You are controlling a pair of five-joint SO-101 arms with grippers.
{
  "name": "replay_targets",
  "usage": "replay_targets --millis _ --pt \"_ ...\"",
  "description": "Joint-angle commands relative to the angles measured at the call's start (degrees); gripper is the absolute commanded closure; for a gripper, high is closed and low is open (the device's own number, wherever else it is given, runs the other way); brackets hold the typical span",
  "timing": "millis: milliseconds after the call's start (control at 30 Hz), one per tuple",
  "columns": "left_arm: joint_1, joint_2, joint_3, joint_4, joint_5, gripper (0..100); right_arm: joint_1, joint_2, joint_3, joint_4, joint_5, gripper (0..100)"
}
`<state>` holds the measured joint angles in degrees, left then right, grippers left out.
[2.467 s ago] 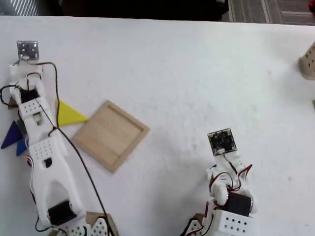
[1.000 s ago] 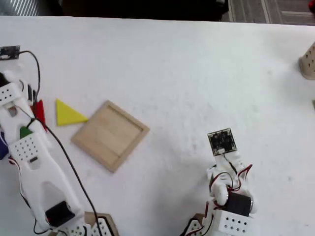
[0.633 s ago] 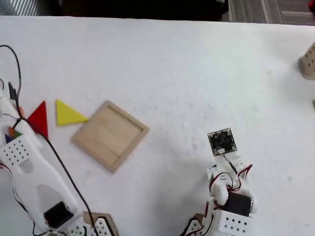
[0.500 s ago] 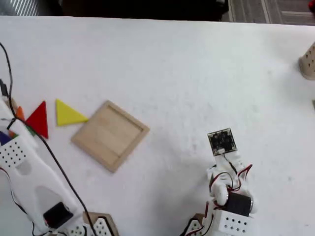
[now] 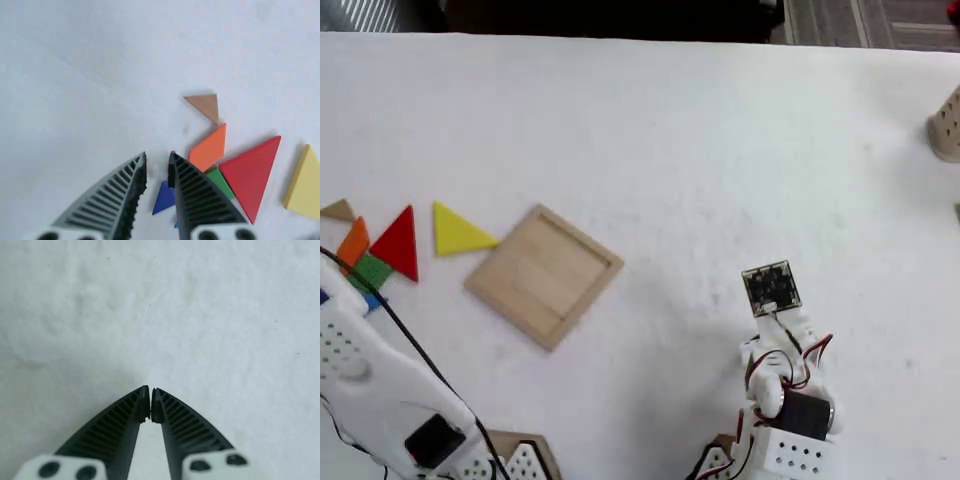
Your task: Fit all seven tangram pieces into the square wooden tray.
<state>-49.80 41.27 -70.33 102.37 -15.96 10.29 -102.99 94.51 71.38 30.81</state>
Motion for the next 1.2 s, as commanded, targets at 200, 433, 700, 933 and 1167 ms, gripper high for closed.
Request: replay_targets --millis 200,433,700,933,1167 --pt "-2.42 -39.16 42.02 -7.21 0.00 90 0.75 -0.48 -0.53 0.31 0.88 98.1" --pt "-5.05 -57.19 79.12 -24.62 -5.27 90 0.75 -0.48 -0.53 0.31 0.88 98.1" --pt "-7.43 -72.40 111.56 -48.09 -17.23 85 0.75 -0.48 -0.53 0.31 0.88 98.1" --pt "-8.13 -72.40 113.32 -50.46 -22.24 76 0.75 -0.48 -0.53 0.31 0.88 98.1" --pt "-8.31 -55.87 101.63 -49.41 -22.86 76 0.75 -0.48 -0.53 0.31 0.88 98.1"
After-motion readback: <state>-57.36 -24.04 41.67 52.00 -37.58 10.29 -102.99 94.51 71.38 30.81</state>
